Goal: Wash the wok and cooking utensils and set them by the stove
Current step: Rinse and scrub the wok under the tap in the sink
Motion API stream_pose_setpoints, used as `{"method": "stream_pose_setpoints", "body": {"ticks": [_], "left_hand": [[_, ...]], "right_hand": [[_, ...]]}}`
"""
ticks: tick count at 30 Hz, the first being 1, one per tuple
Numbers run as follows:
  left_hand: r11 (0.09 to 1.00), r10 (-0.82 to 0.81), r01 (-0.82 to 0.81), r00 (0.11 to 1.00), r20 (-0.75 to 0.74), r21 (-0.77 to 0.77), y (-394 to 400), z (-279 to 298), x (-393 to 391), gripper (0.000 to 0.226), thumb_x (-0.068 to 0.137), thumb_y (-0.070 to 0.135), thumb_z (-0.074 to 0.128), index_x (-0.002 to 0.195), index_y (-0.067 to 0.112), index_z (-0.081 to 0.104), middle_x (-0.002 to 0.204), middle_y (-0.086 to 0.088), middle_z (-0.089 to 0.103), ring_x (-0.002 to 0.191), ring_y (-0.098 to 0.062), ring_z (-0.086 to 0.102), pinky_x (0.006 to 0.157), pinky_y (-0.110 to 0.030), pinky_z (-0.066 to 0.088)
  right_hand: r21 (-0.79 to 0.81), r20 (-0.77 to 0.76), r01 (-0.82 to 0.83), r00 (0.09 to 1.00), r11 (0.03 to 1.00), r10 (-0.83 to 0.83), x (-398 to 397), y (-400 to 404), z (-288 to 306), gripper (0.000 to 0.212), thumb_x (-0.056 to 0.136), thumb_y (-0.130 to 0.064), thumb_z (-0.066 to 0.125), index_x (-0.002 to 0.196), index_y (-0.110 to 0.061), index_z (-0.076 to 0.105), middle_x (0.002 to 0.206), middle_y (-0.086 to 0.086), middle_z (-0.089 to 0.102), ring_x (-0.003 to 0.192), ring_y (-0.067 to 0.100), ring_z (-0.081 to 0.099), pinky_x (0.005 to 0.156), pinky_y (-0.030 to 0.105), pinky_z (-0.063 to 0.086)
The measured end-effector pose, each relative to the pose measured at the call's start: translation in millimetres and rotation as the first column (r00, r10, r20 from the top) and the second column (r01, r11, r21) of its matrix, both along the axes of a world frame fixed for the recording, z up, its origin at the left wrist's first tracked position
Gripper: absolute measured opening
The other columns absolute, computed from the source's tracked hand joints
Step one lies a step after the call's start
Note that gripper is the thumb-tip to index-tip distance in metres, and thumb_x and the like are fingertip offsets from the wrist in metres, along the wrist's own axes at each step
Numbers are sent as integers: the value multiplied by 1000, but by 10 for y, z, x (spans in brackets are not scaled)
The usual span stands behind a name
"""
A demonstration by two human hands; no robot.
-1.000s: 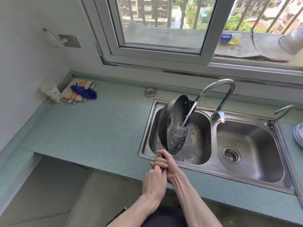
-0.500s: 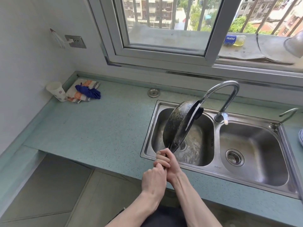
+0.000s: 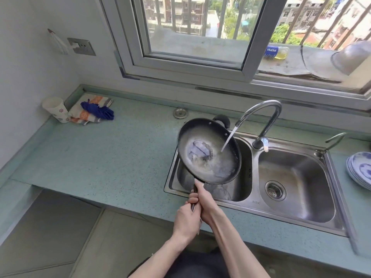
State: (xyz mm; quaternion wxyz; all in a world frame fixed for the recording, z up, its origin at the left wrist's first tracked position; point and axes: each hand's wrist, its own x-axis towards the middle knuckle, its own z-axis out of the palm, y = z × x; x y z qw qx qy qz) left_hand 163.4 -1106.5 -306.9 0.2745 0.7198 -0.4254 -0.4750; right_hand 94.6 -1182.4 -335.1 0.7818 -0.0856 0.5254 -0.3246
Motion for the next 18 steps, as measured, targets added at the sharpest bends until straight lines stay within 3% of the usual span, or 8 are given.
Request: {"method": "stream_pose_setpoints", "body": {"ticks": [2, 5, 10, 18], "left_hand": [[993, 100, -82, 970, -222, 88, -20, 5, -72, 48, 105, 35, 46, 63, 12, 50, 47, -8, 52, 34, -24, 47, 38, -28, 35], [979, 155, -100, 929, -335, 177, -16, 22, -171, 48, 107, 29, 44, 63, 10, 45, 45, -7, 45, 31, -19, 40, 36, -19, 28], [981, 93, -27, 934, -345, 191, -6, 54, -235, 47, 104, 26, 47, 59, 11, 45, 46, -8, 44, 33, -20, 41, 39, -21, 26], [980, 51, 19, 937, -344, 199, -11, 35, -304, 50, 104, 27, 45, 56, 14, 43, 47, -7, 45, 33, -20, 42, 38, -21, 27]], "right_hand": [[6, -61, 5, 998, 1000, -5, -48, -3, -8, 33, 105, -42, 52, 86, -18, 41, 57, -8, 33, 41, 7, 34, 56, 25, 31], [21, -88, 2, 996, 1000, -1, -127, 30, 15, 30, 109, -36, 47, 89, -14, 41, 57, -5, 40, 41, 8, 39, 52, 25, 37], [41, -61, 3, 998, 999, 0, -306, 89, 33, 31, 110, -30, 47, 84, -13, 41, 60, -2, 44, 45, 10, 43, 50, 22, 43], [-2, -131, -10, 991, 1000, 10, -396, 100, 71, 31, 109, -28, 49, 82, -15, 40, 59, -1, 45, 46, 10, 45, 42, 20, 39]]}}
